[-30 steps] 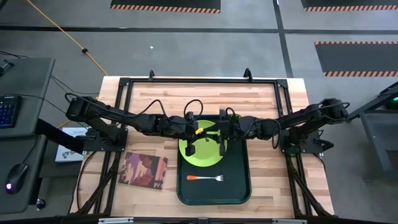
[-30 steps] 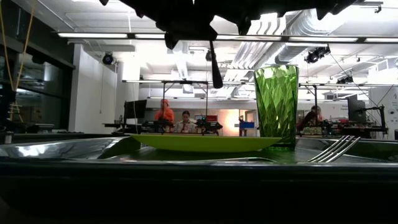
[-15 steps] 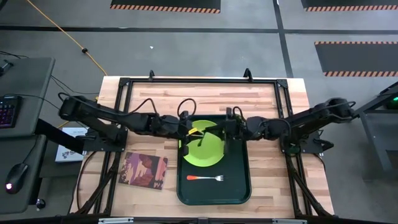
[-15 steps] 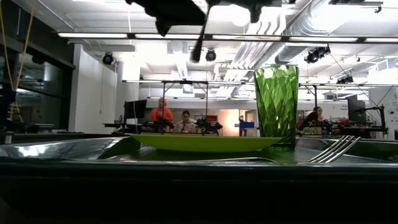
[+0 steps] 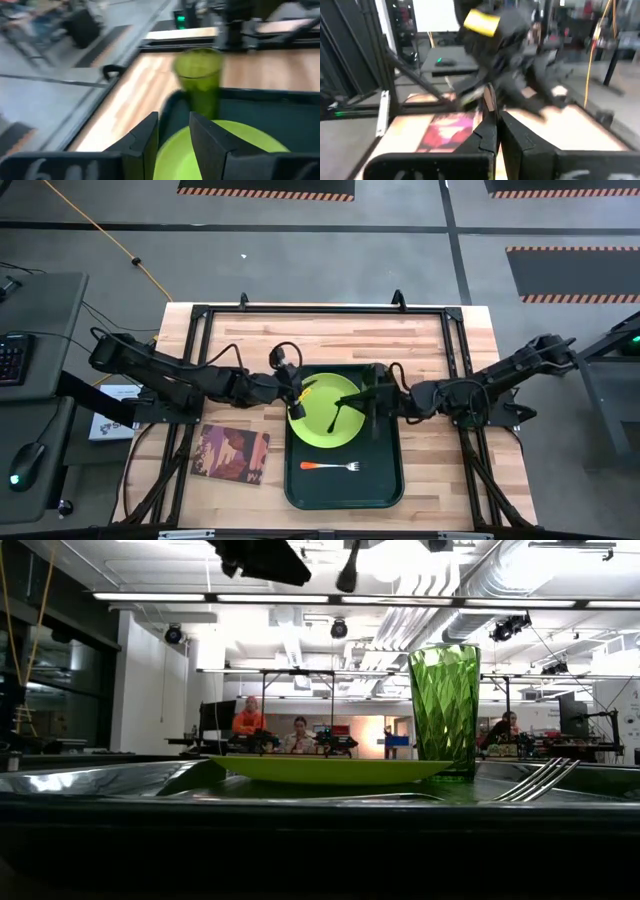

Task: Pick and place plate/cup/fork/spoon on tray
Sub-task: Put the black spoon on the black serving tray in between the green plate and orange fork

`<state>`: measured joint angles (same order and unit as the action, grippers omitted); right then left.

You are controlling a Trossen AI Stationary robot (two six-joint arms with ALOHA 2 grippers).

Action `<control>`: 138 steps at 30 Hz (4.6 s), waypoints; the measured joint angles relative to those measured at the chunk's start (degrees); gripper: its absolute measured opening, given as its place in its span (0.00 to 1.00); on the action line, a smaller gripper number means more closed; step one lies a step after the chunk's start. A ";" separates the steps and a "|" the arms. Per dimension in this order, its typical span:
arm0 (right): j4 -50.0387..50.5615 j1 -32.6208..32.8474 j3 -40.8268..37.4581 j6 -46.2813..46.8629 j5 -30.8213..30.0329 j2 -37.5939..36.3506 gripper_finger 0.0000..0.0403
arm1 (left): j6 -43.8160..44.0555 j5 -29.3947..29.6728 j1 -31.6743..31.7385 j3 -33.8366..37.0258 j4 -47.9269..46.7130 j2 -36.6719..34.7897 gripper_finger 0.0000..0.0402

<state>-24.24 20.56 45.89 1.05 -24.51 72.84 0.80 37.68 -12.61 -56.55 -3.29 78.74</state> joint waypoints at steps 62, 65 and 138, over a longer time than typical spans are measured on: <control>-46.28 1.92 -11.15 -20.21 -10.97 0.26 0.00 | -0.57 -33.95 5.10 14.78 46.88 3.60 0.63; -46.28 1.92 -11.15 -20.51 -11.00 0.26 0.00 | -0.40 -33.84 5.10 14.75 46.93 3.58 0.56; -22.13 17.33 -11.15 -25.49 -48.06 -10.19 0.52 | 58.41 -20.88 -16.15 5.82 3.67 20.16 0.00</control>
<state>-46.37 37.89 34.74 -24.45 -72.57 62.65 59.21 16.80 -28.76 -50.74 0.38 98.90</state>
